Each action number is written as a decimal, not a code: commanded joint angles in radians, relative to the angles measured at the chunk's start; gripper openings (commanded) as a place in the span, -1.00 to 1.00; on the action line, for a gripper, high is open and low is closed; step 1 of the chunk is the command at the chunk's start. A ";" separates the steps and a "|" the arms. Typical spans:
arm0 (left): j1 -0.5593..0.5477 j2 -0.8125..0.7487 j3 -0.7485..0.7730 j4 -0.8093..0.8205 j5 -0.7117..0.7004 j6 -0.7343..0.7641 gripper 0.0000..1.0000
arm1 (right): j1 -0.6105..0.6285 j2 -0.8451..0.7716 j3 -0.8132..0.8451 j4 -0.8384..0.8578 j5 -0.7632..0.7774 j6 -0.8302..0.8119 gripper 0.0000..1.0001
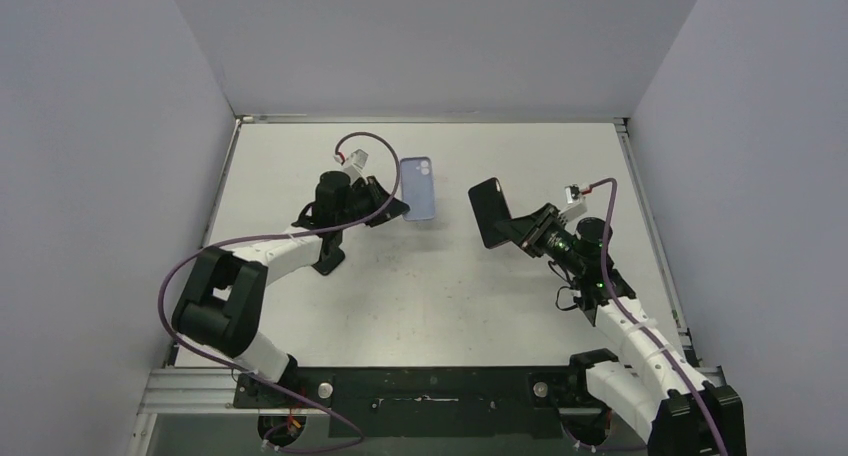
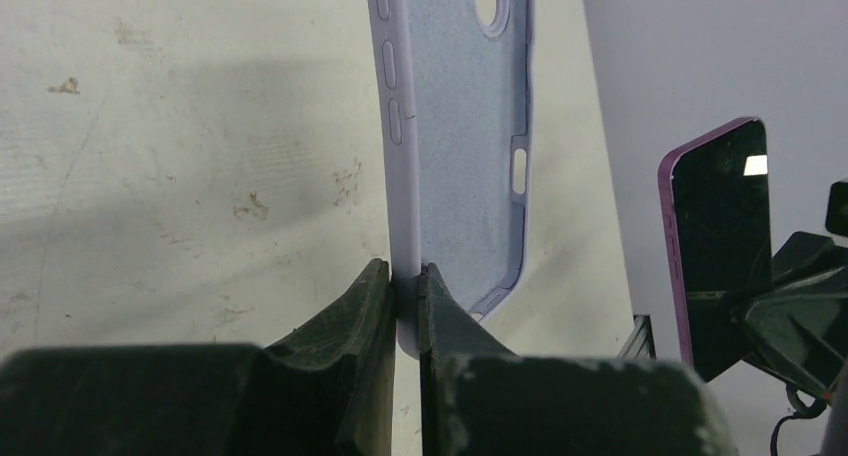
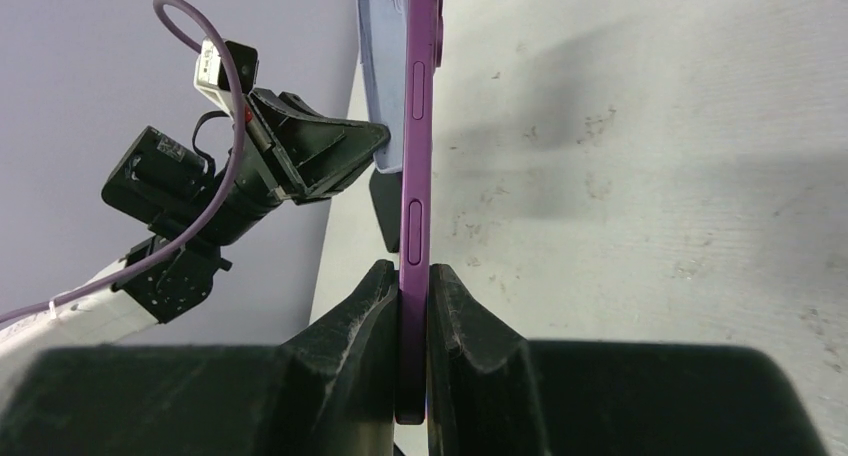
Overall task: Take the phone out of the phone case
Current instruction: Place the phone case at the center of the board.
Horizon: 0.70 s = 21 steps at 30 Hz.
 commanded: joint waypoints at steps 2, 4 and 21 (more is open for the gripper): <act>-0.004 0.133 0.106 -0.088 0.145 0.109 -1.00 | -0.043 0.045 -0.033 0.194 -0.037 -0.020 -1.00; -0.009 0.200 0.135 -0.092 0.149 0.114 -1.00 | -0.047 0.075 -0.043 0.220 -0.030 -0.024 -1.00; -0.089 0.421 0.282 -0.119 0.027 0.069 -0.45 | -0.047 0.309 -0.057 0.401 0.057 -0.021 -1.00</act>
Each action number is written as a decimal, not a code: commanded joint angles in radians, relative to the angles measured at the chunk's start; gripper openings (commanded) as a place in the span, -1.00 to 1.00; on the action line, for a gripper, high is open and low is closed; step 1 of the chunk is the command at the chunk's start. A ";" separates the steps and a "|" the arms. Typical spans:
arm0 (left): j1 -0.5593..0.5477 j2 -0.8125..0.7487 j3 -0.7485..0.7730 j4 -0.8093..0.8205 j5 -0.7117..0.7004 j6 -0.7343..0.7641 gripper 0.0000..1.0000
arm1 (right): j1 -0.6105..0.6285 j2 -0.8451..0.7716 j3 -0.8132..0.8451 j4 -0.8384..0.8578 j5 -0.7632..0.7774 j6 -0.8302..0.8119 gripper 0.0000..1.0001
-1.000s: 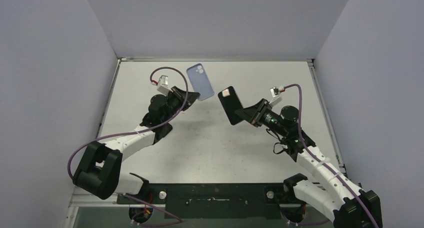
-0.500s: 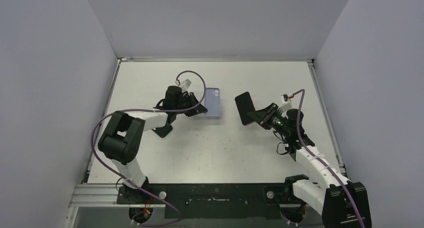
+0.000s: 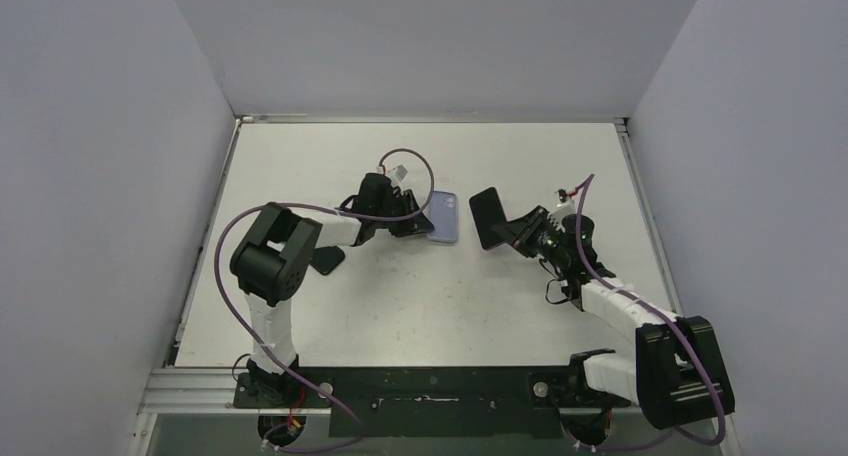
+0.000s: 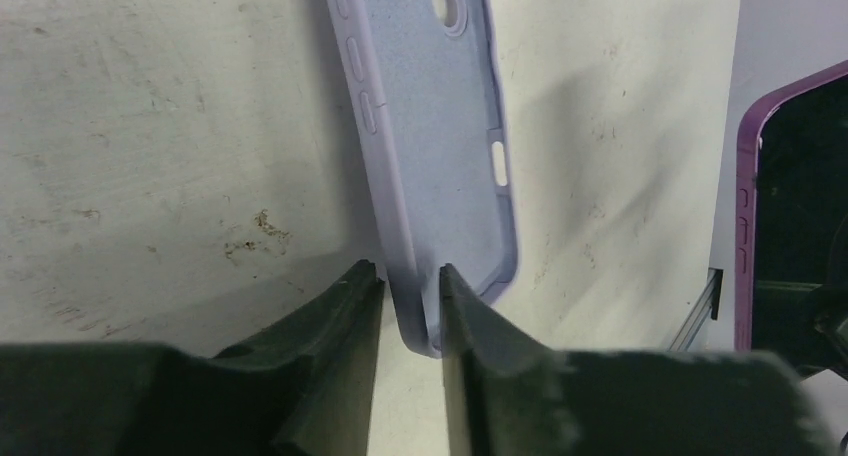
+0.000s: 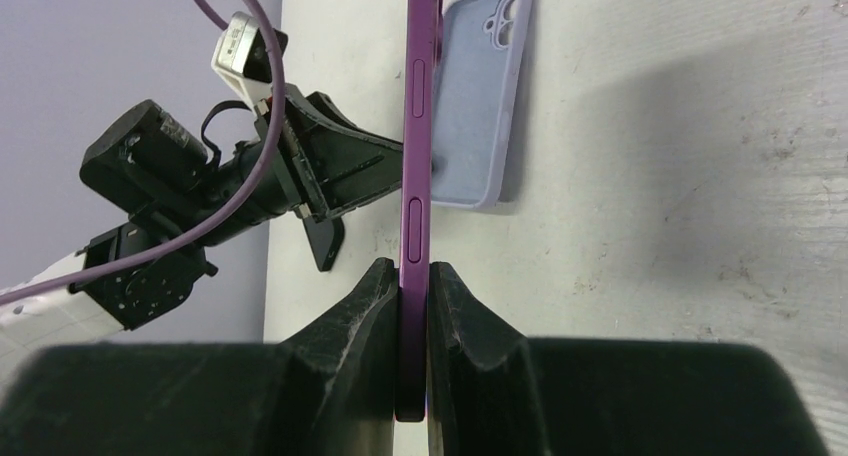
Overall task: Take the phone out of the phone case
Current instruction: Place the phone case at the center of the board, then place the phone at the center of the board.
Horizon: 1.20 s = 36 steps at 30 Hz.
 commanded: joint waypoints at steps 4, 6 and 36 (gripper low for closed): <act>0.005 -0.044 0.005 -0.018 -0.079 -0.002 -0.14 | -0.003 0.091 0.005 0.252 0.058 0.030 -1.00; 0.007 -0.064 -0.009 -0.023 -0.084 -0.006 0.05 | 0.000 0.134 0.012 0.285 0.072 0.030 -1.00; 0.049 -1.195 -0.298 -0.723 -0.580 0.189 0.95 | 0.121 0.775 0.150 0.736 0.127 0.176 -0.55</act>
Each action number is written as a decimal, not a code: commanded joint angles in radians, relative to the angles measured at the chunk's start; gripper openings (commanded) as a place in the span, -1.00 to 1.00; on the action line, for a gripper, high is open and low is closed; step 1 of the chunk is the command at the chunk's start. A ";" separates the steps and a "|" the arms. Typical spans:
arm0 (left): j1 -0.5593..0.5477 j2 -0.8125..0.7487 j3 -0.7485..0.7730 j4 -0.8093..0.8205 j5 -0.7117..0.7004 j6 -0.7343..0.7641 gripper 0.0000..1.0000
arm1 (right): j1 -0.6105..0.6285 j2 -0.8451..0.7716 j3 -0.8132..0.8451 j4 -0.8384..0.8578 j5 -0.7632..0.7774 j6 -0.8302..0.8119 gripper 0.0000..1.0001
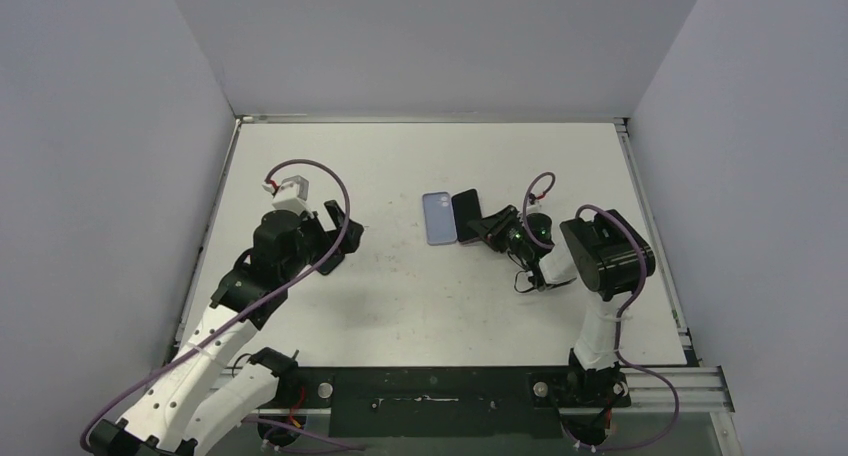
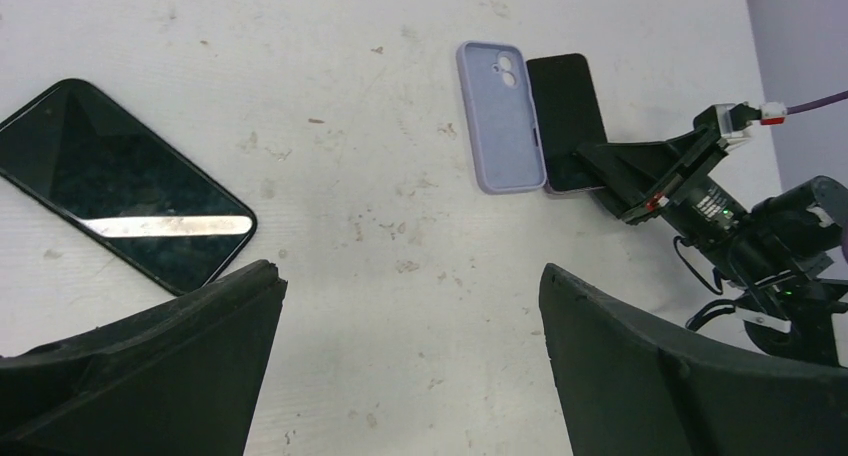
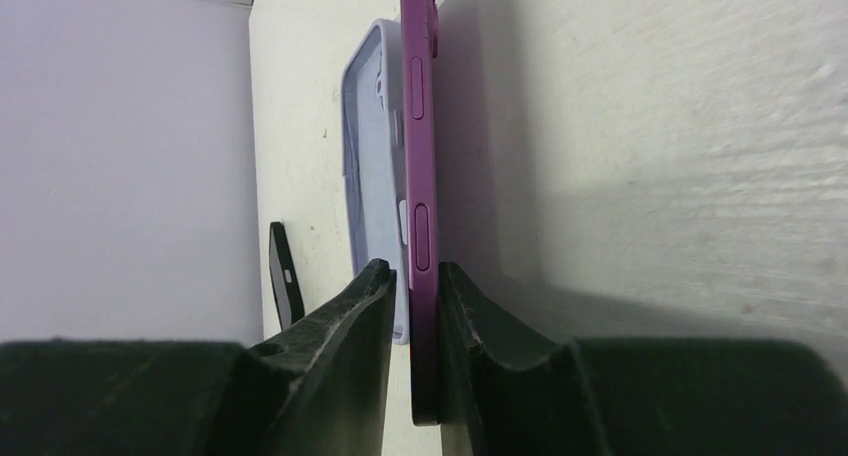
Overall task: Take the phone out of the phone case
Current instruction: Place the phone at the center of the board.
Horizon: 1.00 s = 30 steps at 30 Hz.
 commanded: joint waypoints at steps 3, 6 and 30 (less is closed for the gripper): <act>0.009 -0.025 -0.002 -0.085 -0.083 0.029 0.95 | 0.050 0.005 0.015 0.061 0.048 -0.022 -0.34; 0.009 -0.016 -0.005 -0.089 -0.087 0.027 0.95 | 0.057 -0.001 0.010 0.017 0.064 -0.057 -0.11; -0.045 -0.076 -0.100 -0.109 -0.188 0.051 0.95 | 0.111 -0.153 0.252 -0.815 0.168 -0.440 1.00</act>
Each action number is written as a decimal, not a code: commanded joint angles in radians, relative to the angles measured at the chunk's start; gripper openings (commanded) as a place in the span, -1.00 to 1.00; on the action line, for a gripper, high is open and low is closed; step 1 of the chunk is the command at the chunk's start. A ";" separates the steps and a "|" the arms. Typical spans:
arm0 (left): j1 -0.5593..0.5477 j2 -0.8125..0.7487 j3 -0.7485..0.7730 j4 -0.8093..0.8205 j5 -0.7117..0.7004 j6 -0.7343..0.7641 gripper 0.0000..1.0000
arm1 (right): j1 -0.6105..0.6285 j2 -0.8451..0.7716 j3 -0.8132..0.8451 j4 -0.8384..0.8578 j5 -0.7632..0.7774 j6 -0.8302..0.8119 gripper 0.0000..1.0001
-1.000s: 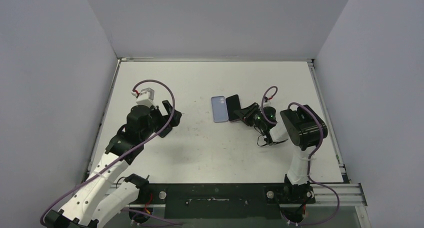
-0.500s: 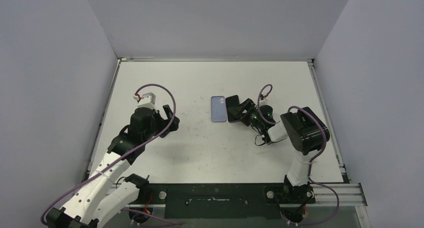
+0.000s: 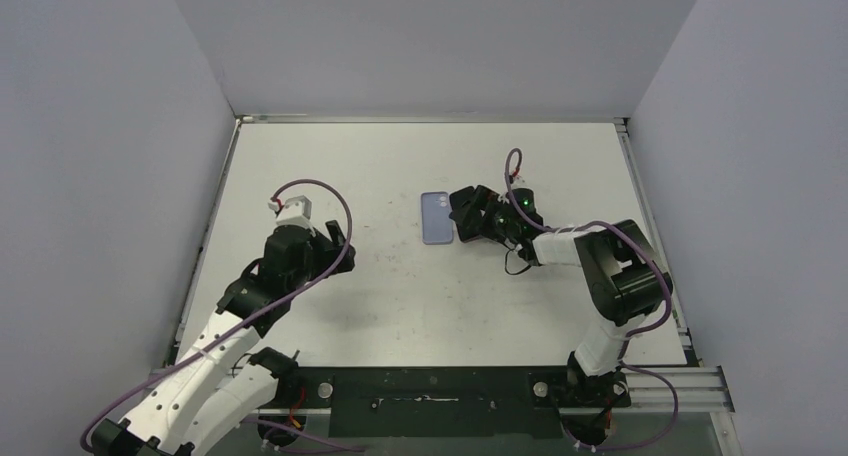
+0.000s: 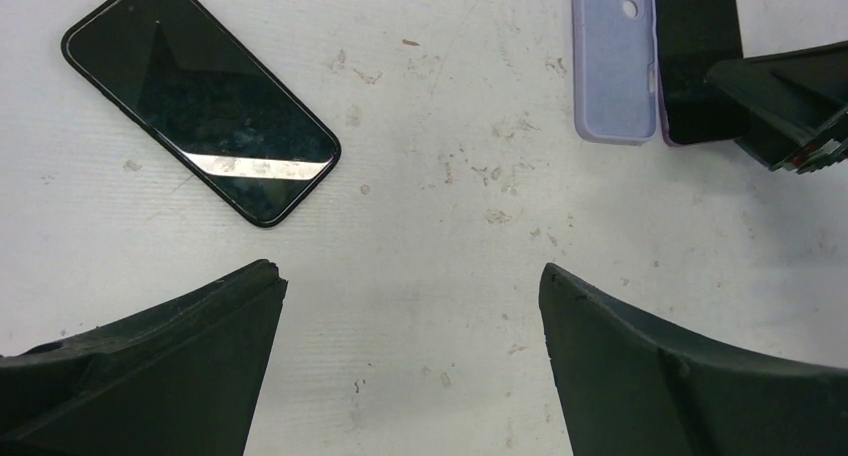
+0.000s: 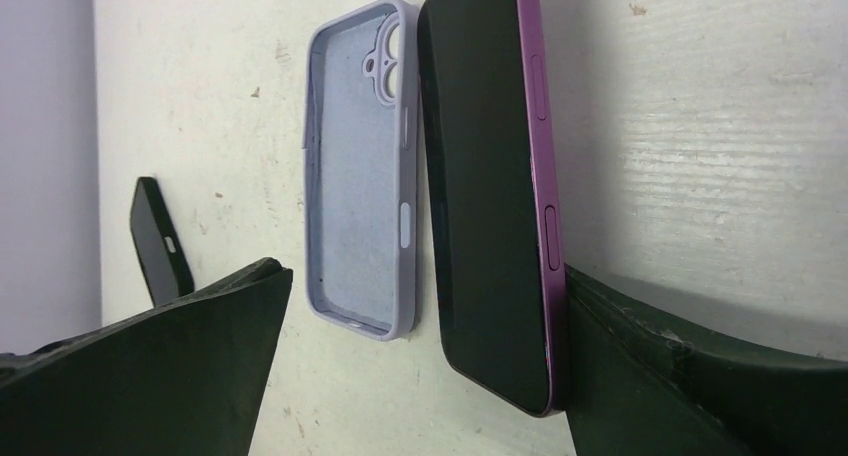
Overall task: Take the phone out of the phone case
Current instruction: Place the phone at the center of the board.
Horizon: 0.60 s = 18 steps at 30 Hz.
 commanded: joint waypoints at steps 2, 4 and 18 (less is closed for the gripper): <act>-0.062 -0.051 -0.013 0.008 -0.141 0.063 0.95 | 0.031 0.046 0.112 -0.284 0.066 -0.101 1.00; -0.084 -0.064 -0.024 0.014 -0.174 0.071 0.95 | 0.036 0.066 0.134 -0.286 0.076 -0.091 1.00; -0.144 -0.113 -0.061 0.039 -0.226 0.053 0.95 | 0.043 0.039 0.254 -0.613 0.252 -0.217 1.00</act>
